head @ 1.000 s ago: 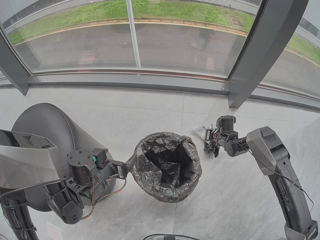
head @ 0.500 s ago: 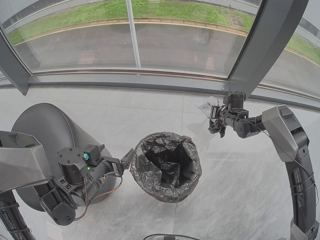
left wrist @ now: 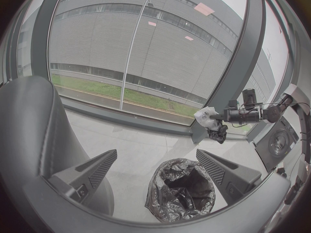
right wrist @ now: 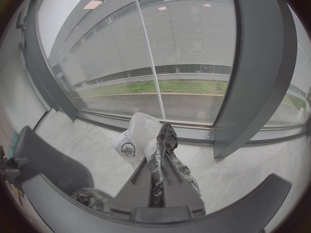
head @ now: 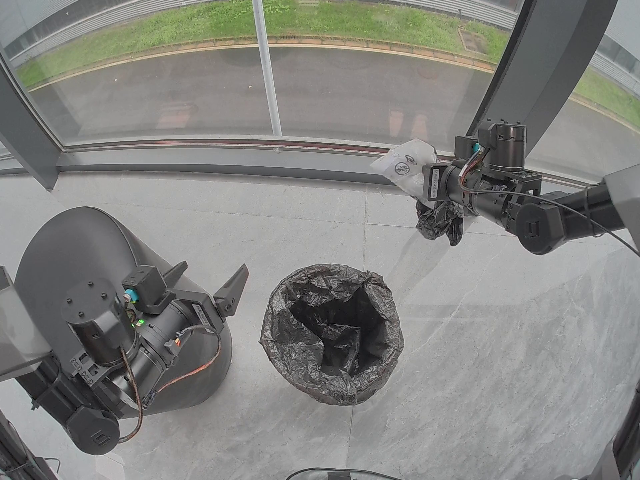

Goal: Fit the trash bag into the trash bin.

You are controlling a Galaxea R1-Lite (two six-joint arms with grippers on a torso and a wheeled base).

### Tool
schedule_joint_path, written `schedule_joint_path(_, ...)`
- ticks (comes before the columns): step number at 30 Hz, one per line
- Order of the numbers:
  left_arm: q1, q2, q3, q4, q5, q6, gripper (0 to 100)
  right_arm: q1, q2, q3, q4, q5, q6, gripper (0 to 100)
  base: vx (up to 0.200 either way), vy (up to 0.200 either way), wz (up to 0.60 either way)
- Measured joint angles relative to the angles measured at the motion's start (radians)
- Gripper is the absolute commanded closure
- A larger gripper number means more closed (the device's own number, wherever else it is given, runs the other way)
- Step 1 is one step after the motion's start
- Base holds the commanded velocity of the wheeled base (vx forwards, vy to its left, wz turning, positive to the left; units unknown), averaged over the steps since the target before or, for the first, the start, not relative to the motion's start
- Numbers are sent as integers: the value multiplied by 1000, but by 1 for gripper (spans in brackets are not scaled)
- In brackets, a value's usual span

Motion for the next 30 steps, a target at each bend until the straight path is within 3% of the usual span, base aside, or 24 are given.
schedule_joint_path(7, 3, -94, 16, -1, 3, 2, 0, 185, -173, 231, -17, -23, 2, 100, 0, 0, 0)
schedule_joint_path(13, 3, -134, 24, 0, 3, 3, 0, 304, -224, 361, -74, -21, 92, 100, 0, 0, 0)
schedule_joint_path(30, 1, -181, 29, 3, -2, 4, 0, 419, -38, 432, -249, -26, 114, 100, 0, 0, 0)
